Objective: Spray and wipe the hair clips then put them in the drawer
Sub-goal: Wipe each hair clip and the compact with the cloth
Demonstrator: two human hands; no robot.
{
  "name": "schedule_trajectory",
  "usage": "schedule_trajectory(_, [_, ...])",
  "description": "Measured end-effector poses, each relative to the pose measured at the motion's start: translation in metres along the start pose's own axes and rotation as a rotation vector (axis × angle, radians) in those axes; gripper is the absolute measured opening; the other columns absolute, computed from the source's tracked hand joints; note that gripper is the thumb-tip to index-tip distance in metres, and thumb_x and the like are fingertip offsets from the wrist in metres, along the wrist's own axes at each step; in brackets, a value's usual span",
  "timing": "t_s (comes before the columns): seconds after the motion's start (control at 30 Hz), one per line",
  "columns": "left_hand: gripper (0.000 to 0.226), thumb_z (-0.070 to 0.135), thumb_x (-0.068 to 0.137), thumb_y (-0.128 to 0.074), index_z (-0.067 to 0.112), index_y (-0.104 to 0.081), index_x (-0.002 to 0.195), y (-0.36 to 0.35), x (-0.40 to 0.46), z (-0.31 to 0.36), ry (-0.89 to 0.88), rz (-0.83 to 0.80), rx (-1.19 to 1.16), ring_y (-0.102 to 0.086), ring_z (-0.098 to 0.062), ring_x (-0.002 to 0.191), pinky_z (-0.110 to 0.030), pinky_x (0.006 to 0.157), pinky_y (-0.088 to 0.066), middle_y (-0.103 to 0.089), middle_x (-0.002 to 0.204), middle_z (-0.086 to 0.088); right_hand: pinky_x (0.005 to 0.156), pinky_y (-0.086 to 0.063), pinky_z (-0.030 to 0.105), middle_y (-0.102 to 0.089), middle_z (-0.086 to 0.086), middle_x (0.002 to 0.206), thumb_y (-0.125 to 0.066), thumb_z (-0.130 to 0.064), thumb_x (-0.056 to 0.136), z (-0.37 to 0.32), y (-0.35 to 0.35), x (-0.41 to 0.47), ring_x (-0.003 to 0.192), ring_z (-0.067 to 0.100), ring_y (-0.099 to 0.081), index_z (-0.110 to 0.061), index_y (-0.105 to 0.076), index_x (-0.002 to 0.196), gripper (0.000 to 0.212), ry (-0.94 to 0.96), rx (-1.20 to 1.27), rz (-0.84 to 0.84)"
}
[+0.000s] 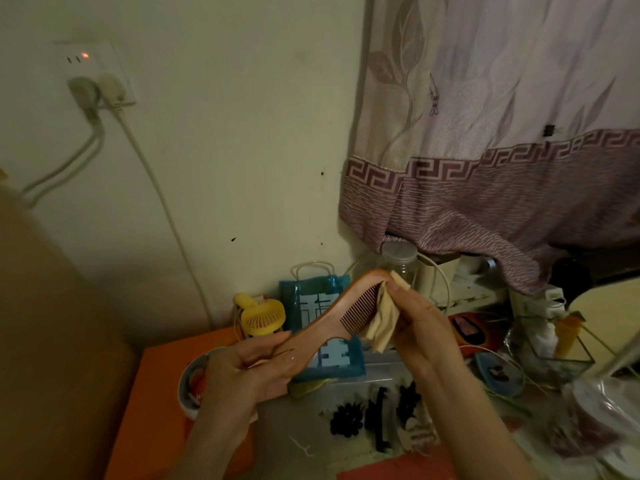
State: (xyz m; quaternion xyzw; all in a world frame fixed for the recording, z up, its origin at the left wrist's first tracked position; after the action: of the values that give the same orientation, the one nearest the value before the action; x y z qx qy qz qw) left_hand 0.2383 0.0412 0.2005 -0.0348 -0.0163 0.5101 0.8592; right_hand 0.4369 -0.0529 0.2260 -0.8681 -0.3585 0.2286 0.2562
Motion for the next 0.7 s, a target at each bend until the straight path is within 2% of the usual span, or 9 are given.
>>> schedule_trajectory(0.07, [0.030, 0.017, 0.056, -0.076, 0.039, -0.077, 0.077, 0.004, 0.001, 0.003, -0.017, -0.006, 0.037, -0.072, -0.014, 0.080, -0.021, 0.058, -0.055, -0.076, 0.086, 0.003, 0.088, -0.049, 0.040, -0.068, 0.013, 0.091, -0.068, -0.017, 0.066, -0.006, 0.003, 0.003, 0.081, 0.023, -0.063, -0.002, -0.069, 0.092, 0.030, 0.017, -0.003, -0.001])
schedule_trajectory(0.17, [0.027, 0.006, 0.068, -0.075, 0.028, -0.078, 0.084, 0.010, 0.004, 0.008, -0.019, 0.032, 0.044, -0.072, -0.014, 0.080, -0.020, 0.058, -0.055, -0.076, 0.086, 0.002, 0.095, -0.046, 0.048, -0.067, 0.019, 0.098, -0.069, -0.018, 0.066, -0.012, 0.009, 0.007, 0.085, 0.027, -0.062, 0.000, -0.070, 0.093, 0.032, 0.005, -0.082, -0.030])
schedule_trajectory(0.23, [0.027, 0.003, 0.074, -0.072, 0.026, -0.075, 0.088, 0.013, 0.005, 0.012, -0.026, 0.045, 0.042, -0.071, -0.011, 0.080, -0.016, 0.054, -0.053, -0.075, 0.086, 0.006, 0.097, -0.045, 0.051, -0.069, 0.018, 0.094, -0.068, -0.020, 0.068, -0.018, 0.014, 0.009, 0.084, 0.027, -0.062, -0.002, -0.072, 0.089, 0.028, -0.001, -0.151, -0.060])
schedule_trajectory(0.3, [0.025, 0.004, 0.077, -0.071, 0.027, -0.074, 0.088, 0.015, 0.007, 0.017, -0.028, 0.054, 0.042, -0.071, -0.010, 0.082, -0.016, 0.054, -0.053, -0.075, 0.087, 0.008, 0.089, -0.050, 0.046, -0.071, 0.013, 0.087, -0.066, -0.024, 0.071, -0.025, 0.017, 0.010, 0.079, 0.025, -0.063, -0.007, -0.075, 0.081, 0.022, 0.009, -0.222, -0.091])
schedule_trajectory(0.37, [0.024, 0.007, 0.078, -0.070, 0.029, -0.074, 0.086, 0.016, 0.008, 0.023, -0.037, 0.055, 0.067, -0.071, -0.016, 0.084, -0.020, 0.059, -0.053, -0.075, 0.089, 0.007, 0.074, -0.055, 0.034, -0.071, 0.009, 0.080, -0.064, -0.026, 0.072, -0.033, 0.018, 0.011, 0.073, 0.020, -0.065, -0.010, -0.076, 0.077, 0.021, 0.021, -0.292, -0.149])
schedule_trajectory(0.43, [0.025, 0.009, 0.079, -0.069, 0.033, -0.076, 0.080, 0.015, 0.010, 0.030, -0.053, 0.051, 0.106, -0.071, -0.022, 0.081, -0.030, 0.065, -0.054, -0.075, 0.086, 0.003, 0.065, -0.055, 0.027, -0.070, 0.009, 0.078, -0.064, -0.026, 0.073, -0.039, 0.017, 0.012, 0.070, 0.019, -0.064, -0.007, -0.074, 0.082, 0.024, 0.024, -0.392, -0.225])
schedule_trajectory(0.53, [0.025, 0.012, 0.079, -0.070, 0.036, -0.076, 0.074, 0.015, 0.013, 0.040, -0.072, 0.066, 0.139, -0.070, -0.025, 0.075, -0.038, 0.070, -0.056, -0.075, 0.079, 0.002, 0.062, -0.056, 0.027, -0.072, 0.012, 0.082, -0.066, -0.024, 0.072, -0.043, 0.015, 0.009, 0.070, 0.020, -0.066, -0.006, -0.075, 0.090, 0.028, 0.011, -0.565, -0.326])
schedule_trajectory(0.63, [0.019, 0.012, 0.080, -0.069, 0.031, -0.073, 0.084, 0.014, 0.019, 0.052, -0.126, 0.054, 0.162, -0.070, -0.019, 0.079, -0.029, 0.064, -0.056, -0.074, 0.081, 0.010, 0.064, -0.058, 0.029, -0.072, 0.017, 0.085, -0.070, -0.018, 0.068, -0.043, 0.011, 0.007, 0.069, 0.022, -0.068, 0.000, -0.073, 0.098, 0.036, -0.018, -0.654, -0.382])
schedule_trajectory(0.7, [0.019, 0.008, 0.081, -0.069, 0.026, -0.072, 0.088, 0.014, 0.022, 0.060, -0.173, 0.029, 0.203, -0.069, -0.014, 0.079, -0.018, 0.058, -0.053, -0.074, 0.080, 0.012, 0.063, -0.057, 0.026, -0.072, 0.015, 0.080, -0.072, -0.015, 0.065, -0.041, 0.010, 0.007, 0.065, 0.019, -0.068, -0.001, -0.074, 0.092, 0.031, -0.005, -0.679, -0.394])
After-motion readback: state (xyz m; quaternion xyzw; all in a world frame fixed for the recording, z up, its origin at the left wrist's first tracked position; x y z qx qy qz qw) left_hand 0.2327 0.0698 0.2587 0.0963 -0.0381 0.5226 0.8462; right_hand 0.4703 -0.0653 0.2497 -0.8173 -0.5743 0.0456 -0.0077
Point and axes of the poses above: each hand's wrist, its own x-axis towards the middle knuckle, its own y-axis out of the back of the hand, z = x × y, the point moved 1 cm from there along x, towards the middle knuckle
